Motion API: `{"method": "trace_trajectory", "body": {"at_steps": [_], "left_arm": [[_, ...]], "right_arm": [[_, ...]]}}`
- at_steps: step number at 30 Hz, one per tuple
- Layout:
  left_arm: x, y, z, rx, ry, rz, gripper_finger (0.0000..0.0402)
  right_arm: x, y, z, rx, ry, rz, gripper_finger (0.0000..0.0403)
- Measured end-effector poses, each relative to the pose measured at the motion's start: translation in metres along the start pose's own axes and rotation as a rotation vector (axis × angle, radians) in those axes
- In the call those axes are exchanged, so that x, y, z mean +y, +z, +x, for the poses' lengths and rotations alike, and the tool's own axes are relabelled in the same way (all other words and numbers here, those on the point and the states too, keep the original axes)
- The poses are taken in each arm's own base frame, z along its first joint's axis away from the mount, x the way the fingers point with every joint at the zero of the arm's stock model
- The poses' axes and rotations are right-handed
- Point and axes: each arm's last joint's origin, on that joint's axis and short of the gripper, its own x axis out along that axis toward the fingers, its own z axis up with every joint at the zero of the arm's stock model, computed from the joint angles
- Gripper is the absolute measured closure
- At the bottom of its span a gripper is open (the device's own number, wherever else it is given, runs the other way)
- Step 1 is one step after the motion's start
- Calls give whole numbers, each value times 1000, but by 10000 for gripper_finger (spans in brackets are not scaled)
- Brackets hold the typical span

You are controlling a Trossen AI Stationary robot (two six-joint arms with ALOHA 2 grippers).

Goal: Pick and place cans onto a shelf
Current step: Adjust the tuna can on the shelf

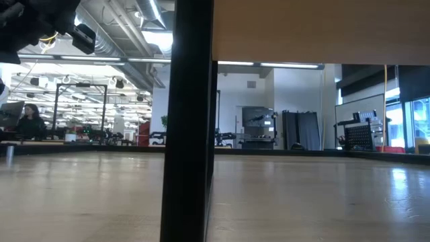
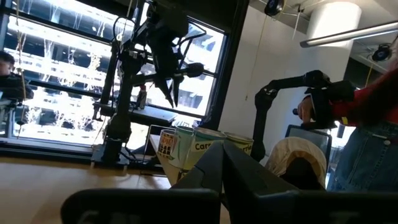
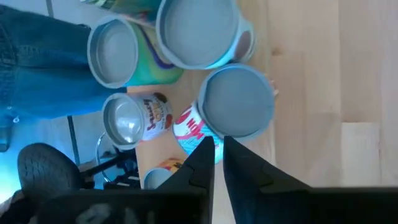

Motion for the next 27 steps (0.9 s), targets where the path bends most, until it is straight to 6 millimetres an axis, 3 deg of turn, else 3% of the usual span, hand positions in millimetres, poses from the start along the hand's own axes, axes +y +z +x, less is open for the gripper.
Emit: {"method": "trace_trajectory", "body": {"at_steps": [8, 15, 27], "left_arm": [[0, 0, 0, 0, 0, 0, 401], [0, 0, 0, 0, 0, 0, 401], [0, 0, 0, 0, 0, 2, 401]], "right_arm": [[7, -3, 3, 11, 13, -118, 367], [12, -6, 4, 30, 45, -147, 397], [12, -5, 5, 8, 8, -174, 327]]}}
